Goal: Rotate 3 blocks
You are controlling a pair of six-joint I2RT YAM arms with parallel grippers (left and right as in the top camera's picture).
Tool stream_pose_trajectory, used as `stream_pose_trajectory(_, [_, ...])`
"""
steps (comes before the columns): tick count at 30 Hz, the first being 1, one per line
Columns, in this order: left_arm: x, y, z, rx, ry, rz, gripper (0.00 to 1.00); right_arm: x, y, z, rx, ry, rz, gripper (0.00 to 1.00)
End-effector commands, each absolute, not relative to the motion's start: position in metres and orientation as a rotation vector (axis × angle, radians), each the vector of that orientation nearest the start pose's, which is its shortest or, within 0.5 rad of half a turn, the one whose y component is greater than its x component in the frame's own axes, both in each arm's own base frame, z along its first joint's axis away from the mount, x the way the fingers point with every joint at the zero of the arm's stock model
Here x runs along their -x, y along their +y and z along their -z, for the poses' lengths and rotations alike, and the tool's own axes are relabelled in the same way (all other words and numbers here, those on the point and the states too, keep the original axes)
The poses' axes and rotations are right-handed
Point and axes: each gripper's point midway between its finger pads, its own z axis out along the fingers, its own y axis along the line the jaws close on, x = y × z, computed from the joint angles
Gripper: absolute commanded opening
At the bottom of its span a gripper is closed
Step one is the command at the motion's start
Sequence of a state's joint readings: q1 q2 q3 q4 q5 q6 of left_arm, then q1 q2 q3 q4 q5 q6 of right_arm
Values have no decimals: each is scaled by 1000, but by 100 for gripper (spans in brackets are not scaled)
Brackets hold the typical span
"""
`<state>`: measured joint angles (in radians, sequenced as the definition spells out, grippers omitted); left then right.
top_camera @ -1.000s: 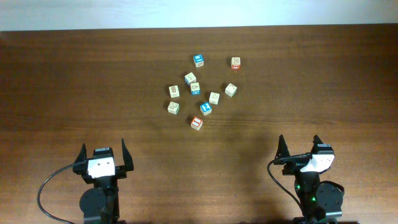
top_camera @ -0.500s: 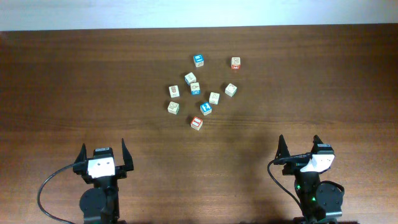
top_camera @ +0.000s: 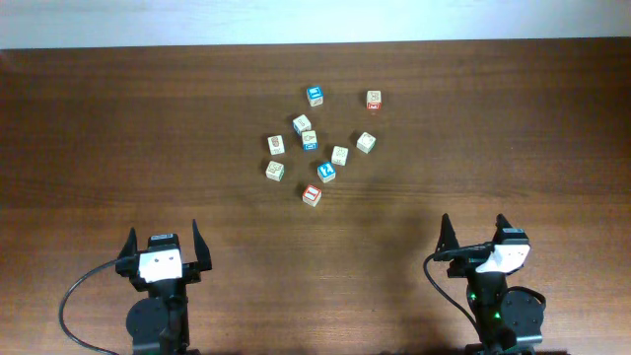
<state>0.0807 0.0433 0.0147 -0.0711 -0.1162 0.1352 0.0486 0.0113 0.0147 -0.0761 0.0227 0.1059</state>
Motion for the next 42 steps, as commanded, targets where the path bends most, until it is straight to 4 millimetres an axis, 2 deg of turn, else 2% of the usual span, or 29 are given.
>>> stream_pose_trajectory(1, [-244,39,-151,29,1682,-266,99,-246,16,-154,-33,1657,-138,98])
stream_pose_trajectory(4, [-245,36,-152,15,1681,-250,99,-245,20,-157,-17,1653,-155,98])
stream_pose_trajectory(8, [-240,33,-154,-1,1734,-236,99,-244,23,-170,1,1626,-174,98])
stream_pose_trajectory(12, [-233,29,-181,-9,1743,-219,99,-237,29,-211,34,1546,-202,98])
stream_pose_trajectory(15, [-237,23,-196,-38,1771,-185,99,-239,30,-228,38,1553,-206,98])
stream_pose_trajectory(19, [-256,13,-218,-91,1893,-111,99,-253,42,-260,82,1625,-257,98])
stream_pose_trajectory(20, [-267,9,-226,-111,1964,-78,99,-266,46,-273,91,1722,-280,98])
stream_pose_trajectory(21, [-277,6,-231,-126,2037,-45,99,-272,48,-277,93,1772,-290,98])
stream_pose_trajectory(24, [-304,0,-233,-147,2266,35,99,-297,59,-292,112,1961,-354,98])
stream_pose_trajectory(27, [-333,1,-221,-141,2549,101,99,-327,79,-298,146,2181,-491,98])
stream_pose_trajectory(29, [-342,-6,-214,-145,2687,184,99,-340,90,-290,155,2300,-580,98])
stream_pose_trajectory(31, [-356,-14,-208,-151,2761,284,99,-356,111,-271,180,2432,-707,98])
stream_pose_trajectory(33, [-369,-14,-194,-149,2789,297,99,-381,135,-254,203,2437,-881,98])
stream_pose_trajectory(34, [-373,-14,-189,-149,2792,303,99,-385,148,-243,159,2467,-1024,98])
stream_pose_trajectory(35, [-372,-17,-186,-150,2803,326,99,-385,176,-231,243,2464,-1201,98])
stream_pose_trajectory(36, [-371,-21,-187,-154,2801,366,99,-384,194,-207,273,2529,-1212,98])
stream_pose_trajectory(37, [-371,-24,-188,-158,2796,393,99,-382,209,-181,290,2608,-1166,99])
stream_pose_trajectory(38, [-373,-24,-188,-159,2788,389,99,-380,224,-153,246,2711,-1077,93])
stream_pose_trajectory(39, [-376,-23,-189,-161,2773,379,99,-379,233,-122,115,2826,-912,87])
stream_pose_trajectory(40, [-380,-20,-190,-158,2764,351,98,-380,234,-95,-63,2899,-714,84])
stream_pose_trajectory(41, [-382,-14,-189,-135,2766,312,100,-379,234,-77,-195,2924,-560,80])
stream_pose_trajectory(42, [-382,6,-186,39,2793,188,100,-378,238,-66,-249,2926,-479,77])
